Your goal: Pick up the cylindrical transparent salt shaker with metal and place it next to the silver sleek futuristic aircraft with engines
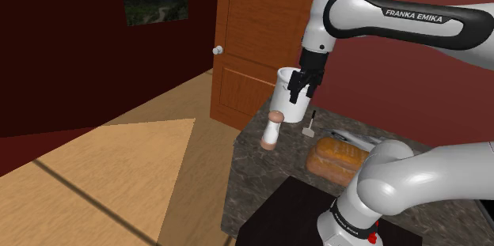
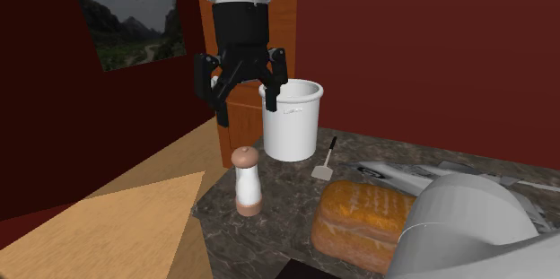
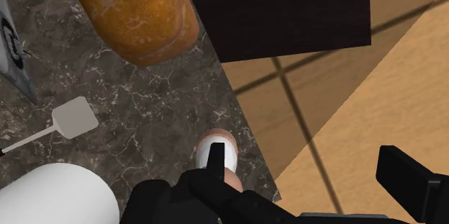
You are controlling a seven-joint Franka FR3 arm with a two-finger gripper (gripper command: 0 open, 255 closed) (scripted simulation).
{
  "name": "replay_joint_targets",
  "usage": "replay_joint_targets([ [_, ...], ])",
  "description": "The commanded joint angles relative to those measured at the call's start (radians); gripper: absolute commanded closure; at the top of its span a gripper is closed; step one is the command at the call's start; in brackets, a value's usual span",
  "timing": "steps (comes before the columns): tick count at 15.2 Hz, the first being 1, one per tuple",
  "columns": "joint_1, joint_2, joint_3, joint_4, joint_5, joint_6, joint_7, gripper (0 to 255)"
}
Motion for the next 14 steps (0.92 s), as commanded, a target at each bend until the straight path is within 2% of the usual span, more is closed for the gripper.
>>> replay_joint_targets([
  [1, 0.0, 0.0, 0.0, 0.0, 0.0, 0.0, 0.0, 0],
  [8, -0.013, 0.175, 0.007, -0.055, -0.101, 0.252, -0.036, 0],
  [14, -0.037, 0.367, 0.011, -0.047, -0.2, 0.458, -0.038, 0],
])
